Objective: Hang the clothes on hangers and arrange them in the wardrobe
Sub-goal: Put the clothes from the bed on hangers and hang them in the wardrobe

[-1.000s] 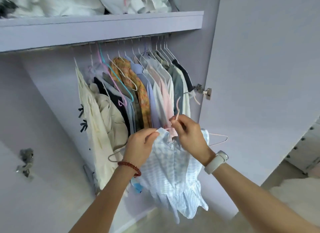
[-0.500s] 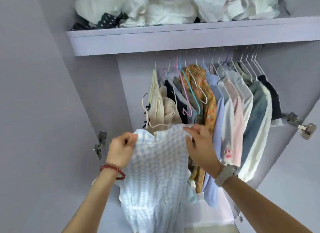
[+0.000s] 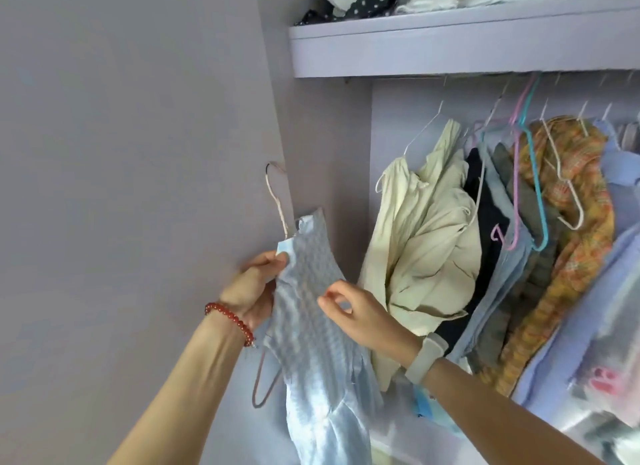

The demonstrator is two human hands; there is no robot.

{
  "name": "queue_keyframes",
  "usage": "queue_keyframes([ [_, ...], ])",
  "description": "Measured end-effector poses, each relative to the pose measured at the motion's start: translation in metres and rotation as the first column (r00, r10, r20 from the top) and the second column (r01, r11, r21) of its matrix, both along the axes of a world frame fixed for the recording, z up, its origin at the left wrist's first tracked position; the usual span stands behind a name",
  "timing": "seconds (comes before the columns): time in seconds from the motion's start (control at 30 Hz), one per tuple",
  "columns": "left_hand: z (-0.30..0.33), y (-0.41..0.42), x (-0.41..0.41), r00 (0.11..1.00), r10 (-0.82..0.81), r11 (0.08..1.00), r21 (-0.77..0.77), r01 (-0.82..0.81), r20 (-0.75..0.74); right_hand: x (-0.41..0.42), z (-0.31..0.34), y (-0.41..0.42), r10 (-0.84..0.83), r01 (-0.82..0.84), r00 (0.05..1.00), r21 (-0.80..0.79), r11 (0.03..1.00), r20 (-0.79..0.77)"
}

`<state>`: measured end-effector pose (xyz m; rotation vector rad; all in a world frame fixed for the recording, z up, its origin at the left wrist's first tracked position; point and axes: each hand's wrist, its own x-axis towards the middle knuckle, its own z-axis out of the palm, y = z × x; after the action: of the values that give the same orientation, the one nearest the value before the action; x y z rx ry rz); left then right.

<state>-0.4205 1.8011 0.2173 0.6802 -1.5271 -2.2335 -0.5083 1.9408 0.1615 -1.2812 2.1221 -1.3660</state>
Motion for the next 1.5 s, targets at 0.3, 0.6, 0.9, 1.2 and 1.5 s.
queue_keyframes([
  [0.3, -0.014, 0.021, -0.026, 0.963, 0.129, 0.983, -0.159, -0.092, 0.238, 0.017, -0.004, 0.017, -0.007, 0.026, 0.99, 0.137, 0.99, -0.141],
  [0.6, -0.006, 0.042, -0.073, 0.962, 0.096, 0.975, -0.218, -0.04, 0.254, 0.003, -0.01, 0.031, -0.24, 0.296, 0.911, 0.126, 0.947, -0.335],
  [0.9, 0.04, 0.046, -0.114, 0.993, 0.094, 0.846, -0.531, -0.043, 0.07, -0.034, 0.019, 0.026, -0.441, 0.433, 0.852, -0.094, 0.896, -0.281],
  [1.2, 0.104, 0.005, -0.138, 0.906, 0.279, 0.209, -0.9, -0.382, -0.32, -0.086, 0.078, -0.026, -0.577, 0.549, 0.816, -0.261, 0.794, -0.04],
  [1.5, 0.108, -0.024, -0.19, 0.931, 0.162, -0.287, -0.919, -0.272, -0.326, -0.153, 0.091, -0.082, -0.766, 0.754, 0.63, -0.136, 0.642, -0.123],
])
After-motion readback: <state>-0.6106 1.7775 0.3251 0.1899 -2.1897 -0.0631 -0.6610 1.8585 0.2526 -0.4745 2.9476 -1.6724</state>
